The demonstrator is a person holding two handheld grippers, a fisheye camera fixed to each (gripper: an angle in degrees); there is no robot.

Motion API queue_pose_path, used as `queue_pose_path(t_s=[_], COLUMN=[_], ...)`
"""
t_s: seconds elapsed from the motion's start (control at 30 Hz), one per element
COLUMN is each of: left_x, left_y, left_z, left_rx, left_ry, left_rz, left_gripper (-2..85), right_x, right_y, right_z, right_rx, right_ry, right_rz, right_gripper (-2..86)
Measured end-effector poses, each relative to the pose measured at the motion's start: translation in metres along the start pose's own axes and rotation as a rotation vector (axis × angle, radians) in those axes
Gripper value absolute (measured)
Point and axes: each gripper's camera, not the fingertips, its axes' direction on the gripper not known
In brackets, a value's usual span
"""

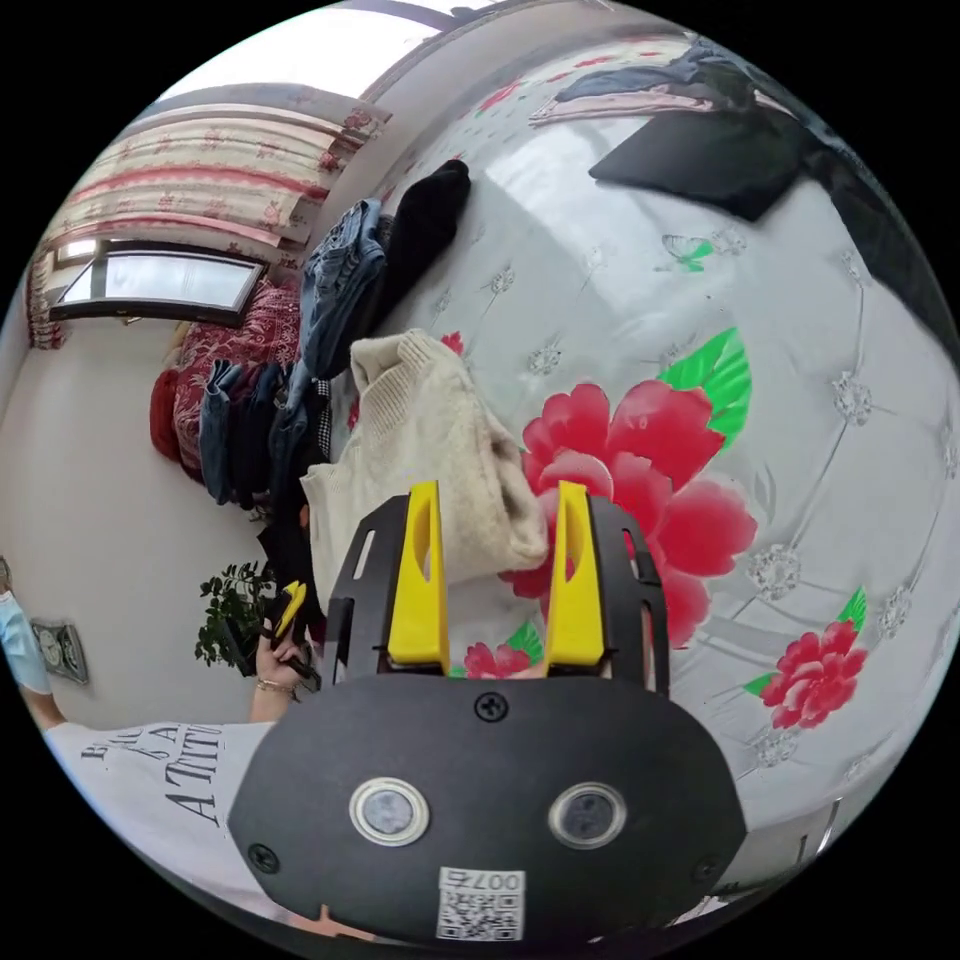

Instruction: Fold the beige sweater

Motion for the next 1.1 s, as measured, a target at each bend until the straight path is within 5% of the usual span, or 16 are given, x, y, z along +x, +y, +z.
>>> queue_pose_path(t_s=[0.2, 0.3, 0.33, 0.5, 0.7, 0.8, 1.0, 1.1], left_x=[0.091, 0.109, 0.115, 0.117, 0.073, 0.033, -0.059, -0.092], left_y=[0.009, 0.021, 0.026, 0.02, 0.038, 0.066, 0.112, 0.115], left_z=[0.05, 0.118, 0.118, 0.103, 0.037, 0.005, -0.026, -0.033], left_rx=[-0.104, -0.304, -0.239, -0.283, -0.147, -0.09, -0.061, -0.007], left_ry=[0.2, 0.077, 0.048, -0.001, 0.118, 0.16, 0.21, 0.307], left_rz=[0.241, 0.278, 0.358, 0.416, 0.304, 0.193, -0.127, -0.246], left_gripper=[8.4, 7.6, 7.4, 7.3, 8.0, 9.1, 12.5, 14.3], right_x=[0.028, 0.034, 0.032, -0.073, -0.313, -0.376, -0.379, -0.369], right_y=[0.031, 0.031, 0.031, 0.025, 0.096, 0.163, 0.26, 0.257], right_z=[0.024, 0.028, 0.025, -0.012, 0.033, 0.097, 0.277, 0.292], right_rx=[-0.042, -0.041, -0.029, -0.009, -0.197, -0.351, -0.809, -0.932], right_ry=[-0.126, -0.199, -0.21, -0.302, -0.197, -0.213, -0.079, -0.15], right_rz=[0.126, 0.185, 0.178, -0.219, -1.014, -1.245, -1.253, -1.186], right_gripper=[11.1, 10.4, 10.3, 9.0, 7.5, 7.6, 9.8, 10.8])
